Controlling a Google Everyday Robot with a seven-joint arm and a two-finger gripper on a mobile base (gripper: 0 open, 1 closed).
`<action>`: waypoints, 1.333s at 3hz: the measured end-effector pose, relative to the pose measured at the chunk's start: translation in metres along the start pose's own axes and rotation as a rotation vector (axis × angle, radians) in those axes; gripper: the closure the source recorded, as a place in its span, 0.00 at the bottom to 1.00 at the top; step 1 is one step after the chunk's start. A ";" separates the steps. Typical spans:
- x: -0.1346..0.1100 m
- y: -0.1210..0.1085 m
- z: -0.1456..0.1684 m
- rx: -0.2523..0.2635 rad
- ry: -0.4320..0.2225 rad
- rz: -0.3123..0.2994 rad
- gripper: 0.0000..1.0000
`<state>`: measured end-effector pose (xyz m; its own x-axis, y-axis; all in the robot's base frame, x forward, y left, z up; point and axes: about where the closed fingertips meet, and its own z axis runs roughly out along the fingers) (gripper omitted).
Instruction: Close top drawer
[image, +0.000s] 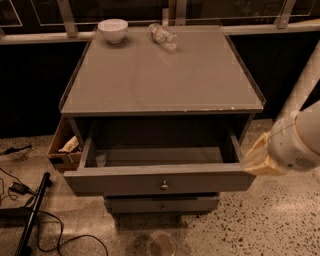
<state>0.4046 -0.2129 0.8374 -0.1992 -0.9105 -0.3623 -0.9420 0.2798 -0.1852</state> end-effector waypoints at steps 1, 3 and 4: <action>0.029 0.033 0.068 -0.146 -0.010 0.042 1.00; 0.041 0.027 0.081 -0.074 -0.006 0.003 1.00; 0.055 0.012 0.117 -0.035 -0.041 -0.033 1.00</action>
Offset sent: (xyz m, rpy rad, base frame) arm -0.0138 0.0031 -0.0592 0.0389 0.1045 0.0129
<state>0.4135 -0.2236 0.7083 -0.1568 -0.9057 -0.3938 -0.9570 0.2379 -0.1662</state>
